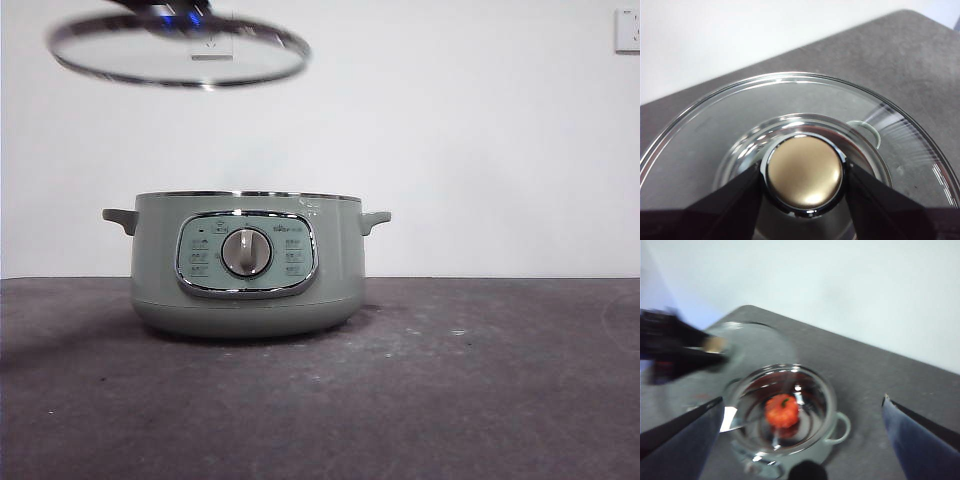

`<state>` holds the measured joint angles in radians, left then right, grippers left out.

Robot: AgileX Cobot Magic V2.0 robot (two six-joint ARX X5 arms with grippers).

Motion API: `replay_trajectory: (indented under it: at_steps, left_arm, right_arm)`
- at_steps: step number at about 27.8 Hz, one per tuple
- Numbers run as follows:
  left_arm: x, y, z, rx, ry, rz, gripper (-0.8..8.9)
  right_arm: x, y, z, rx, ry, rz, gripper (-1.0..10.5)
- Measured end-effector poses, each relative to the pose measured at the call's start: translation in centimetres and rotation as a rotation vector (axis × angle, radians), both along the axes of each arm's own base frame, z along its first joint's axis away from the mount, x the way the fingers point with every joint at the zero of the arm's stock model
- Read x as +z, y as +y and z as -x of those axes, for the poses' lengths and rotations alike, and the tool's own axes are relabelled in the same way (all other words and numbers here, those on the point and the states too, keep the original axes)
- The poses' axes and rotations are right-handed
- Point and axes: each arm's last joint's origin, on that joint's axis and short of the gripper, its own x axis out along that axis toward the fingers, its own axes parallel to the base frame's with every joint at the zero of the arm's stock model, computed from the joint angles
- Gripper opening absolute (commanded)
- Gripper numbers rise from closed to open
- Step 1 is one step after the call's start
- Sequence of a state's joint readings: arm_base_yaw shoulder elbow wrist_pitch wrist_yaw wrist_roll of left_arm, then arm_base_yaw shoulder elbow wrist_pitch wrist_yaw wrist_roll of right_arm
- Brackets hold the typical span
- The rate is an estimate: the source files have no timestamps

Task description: Pick up the pumpkin,open the lid,put the pumpkin in the pot,close the lid

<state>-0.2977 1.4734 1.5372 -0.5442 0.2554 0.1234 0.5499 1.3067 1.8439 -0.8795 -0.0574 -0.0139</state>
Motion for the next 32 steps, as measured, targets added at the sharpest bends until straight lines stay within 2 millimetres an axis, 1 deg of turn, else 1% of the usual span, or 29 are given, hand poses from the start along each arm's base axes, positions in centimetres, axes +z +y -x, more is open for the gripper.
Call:
replay_trajectory:
  at_steps: [4, 7, 13, 21, 24, 32]
  left_arm:
    - [-2.0, -1.5, -2.2, -0.022, 0.019, -0.006, -0.09]
    - [-3.5, -2.4, -3.7, -0.032, 0.030, -0.011, -0.08]
    - [-6.3, -3.5, -5.9, -0.048, 0.058, -0.032, -0.08]
    - [-9.1, -4.2, -7.6, -0.051, 0.115, -0.055, -0.08]
    - [-9.5, -4.3, -7.7, -0.053, 0.120, -0.063, -0.08]
    - [-9.4, -4.4, -7.8, -0.053, 0.106, -0.062, -0.08]
  right_arm:
    - [0.2, -0.8, 1.7, 0.043, 0.035, -0.008, 6.9]
    - [-0.1, -1.2, 2.3, 0.051, 0.077, 0.010, 6.9]
    - [-0.8, -1.4, 2.7, 0.062, 0.157, 0.050, 6.9]
    - [-1.0, -1.5, 2.8, 0.062, 0.171, 0.058, 6.9]
    - [-1.0, -1.5, 2.8, 0.063, 0.171, 0.058, 6.9]
    - [-1.0, -1.5, 2.8, 0.064, 0.169, 0.061, 6.9]
